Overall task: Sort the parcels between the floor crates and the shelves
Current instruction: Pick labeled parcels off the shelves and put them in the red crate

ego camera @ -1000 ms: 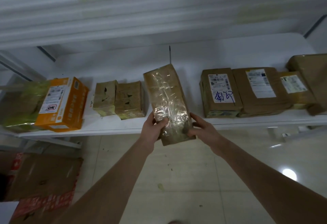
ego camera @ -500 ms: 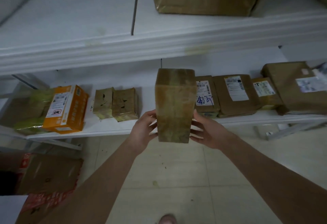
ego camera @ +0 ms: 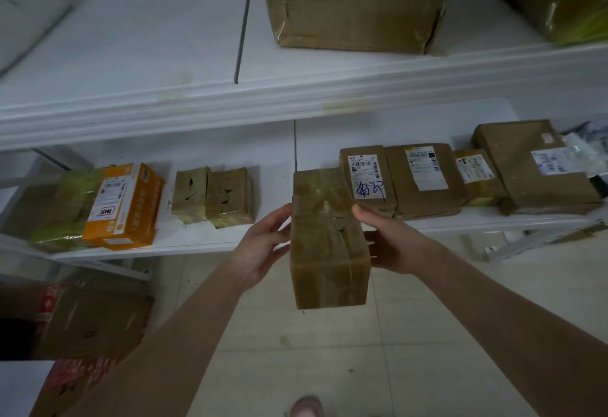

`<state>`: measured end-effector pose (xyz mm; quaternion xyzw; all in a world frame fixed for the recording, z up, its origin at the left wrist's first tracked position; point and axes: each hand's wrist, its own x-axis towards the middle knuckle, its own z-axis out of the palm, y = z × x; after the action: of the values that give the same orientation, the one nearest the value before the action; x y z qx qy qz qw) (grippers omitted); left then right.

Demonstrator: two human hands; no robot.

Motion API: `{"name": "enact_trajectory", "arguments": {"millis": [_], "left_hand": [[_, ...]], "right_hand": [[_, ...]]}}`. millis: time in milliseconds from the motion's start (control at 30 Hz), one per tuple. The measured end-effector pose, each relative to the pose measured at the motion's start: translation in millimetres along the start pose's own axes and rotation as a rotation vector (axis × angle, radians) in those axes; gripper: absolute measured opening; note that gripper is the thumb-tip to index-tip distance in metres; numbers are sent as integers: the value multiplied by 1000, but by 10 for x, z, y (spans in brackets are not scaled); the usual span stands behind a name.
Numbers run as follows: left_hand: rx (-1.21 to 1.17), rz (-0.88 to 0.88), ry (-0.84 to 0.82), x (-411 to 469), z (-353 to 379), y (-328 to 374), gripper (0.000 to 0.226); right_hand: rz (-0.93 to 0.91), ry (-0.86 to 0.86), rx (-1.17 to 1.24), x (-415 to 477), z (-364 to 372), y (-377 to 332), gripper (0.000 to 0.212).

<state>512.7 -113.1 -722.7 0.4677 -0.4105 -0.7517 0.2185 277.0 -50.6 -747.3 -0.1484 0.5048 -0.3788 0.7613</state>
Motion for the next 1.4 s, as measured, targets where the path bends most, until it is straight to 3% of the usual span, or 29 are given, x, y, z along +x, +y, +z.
{"name": "enact_trajectory", "arguments": {"millis": [133, 233, 333, 433, 533, 667, 767, 900, 1067, 1167, 1267, 1333, 1400], "left_hand": [[10, 6, 7, -10, 49, -56, 65], [27, -59, 25, -15, 70, -70, 37], [74, -219, -5, -46, 106, -73, 55], [107, -114, 18, -26, 95, -81, 47], [140, -10, 52, -23, 89, -64, 50], [156, 14, 70, -32, 119, -69, 54], [154, -12, 90, -14, 101, -73, 53], [177, -25, 114, 0, 97, -96, 54], [177, -21, 150, 15, 100, -121, 51], [192, -82, 162, 2, 22, -164, 52], [78, -250, 280, -64, -100, -292, 82], [-93, -344, 209, -146, -43, -370, 88], [-248, -358, 86, -150, 98, -424, 79]], "right_hand": [[-35, 2, -105, 10, 33, 86, 72], [-93, 75, -105, 9, 83, 163, 73], [-159, 46, 31, 33, 68, 247, 63], [-167, 84, 97, 28, -29, 293, 52], [-127, 162, -1, 43, -107, 331, 52], [-100, 208, -13, 80, -111, 348, 55], [-87, 164, 0, 56, -45, 335, 35], [-40, 105, -118, 68, 54, 309, 77], [-45, 193, -205, 101, 212, 266, 78], [-66, 242, -88, 121, 271, 286, 64], [-116, 291, 191, 152, 298, 280, 58], [-144, 303, 361, 168, 360, 268, 52], [-161, 304, 448, 196, 453, 281, 46]]}}
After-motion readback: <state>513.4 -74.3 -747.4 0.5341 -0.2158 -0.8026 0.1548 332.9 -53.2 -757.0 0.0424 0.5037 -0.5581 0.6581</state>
